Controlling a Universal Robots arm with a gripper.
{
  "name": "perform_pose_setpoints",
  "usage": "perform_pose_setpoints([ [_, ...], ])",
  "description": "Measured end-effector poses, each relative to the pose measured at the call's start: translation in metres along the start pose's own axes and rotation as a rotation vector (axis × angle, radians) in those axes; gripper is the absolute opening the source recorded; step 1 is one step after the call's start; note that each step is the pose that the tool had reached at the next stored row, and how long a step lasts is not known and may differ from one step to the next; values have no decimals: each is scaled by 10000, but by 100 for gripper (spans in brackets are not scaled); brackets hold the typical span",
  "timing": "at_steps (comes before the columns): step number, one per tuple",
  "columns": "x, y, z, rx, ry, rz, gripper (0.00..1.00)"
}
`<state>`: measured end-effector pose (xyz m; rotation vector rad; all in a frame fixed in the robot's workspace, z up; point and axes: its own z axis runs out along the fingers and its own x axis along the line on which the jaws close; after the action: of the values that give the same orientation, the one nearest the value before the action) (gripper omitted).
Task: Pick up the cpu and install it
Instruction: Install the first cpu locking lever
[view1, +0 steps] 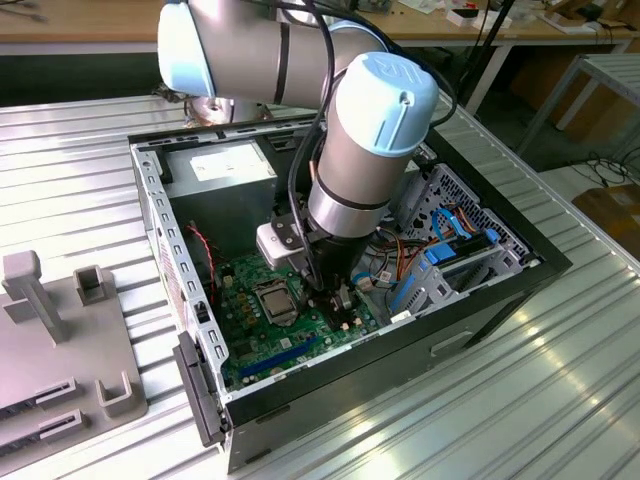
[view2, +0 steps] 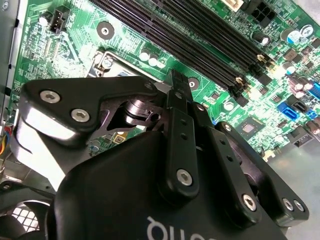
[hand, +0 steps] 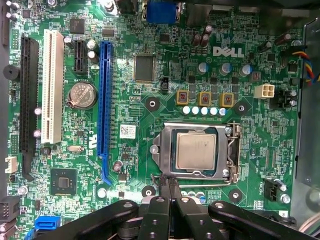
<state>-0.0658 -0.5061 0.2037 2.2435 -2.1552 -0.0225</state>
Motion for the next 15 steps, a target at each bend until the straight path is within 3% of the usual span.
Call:
perform_pose_setpoints([
  [3, 1, -37, 21, 1, 0, -37, 11],
  [15, 1, -49, 34, 1, 3, -88, 11],
])
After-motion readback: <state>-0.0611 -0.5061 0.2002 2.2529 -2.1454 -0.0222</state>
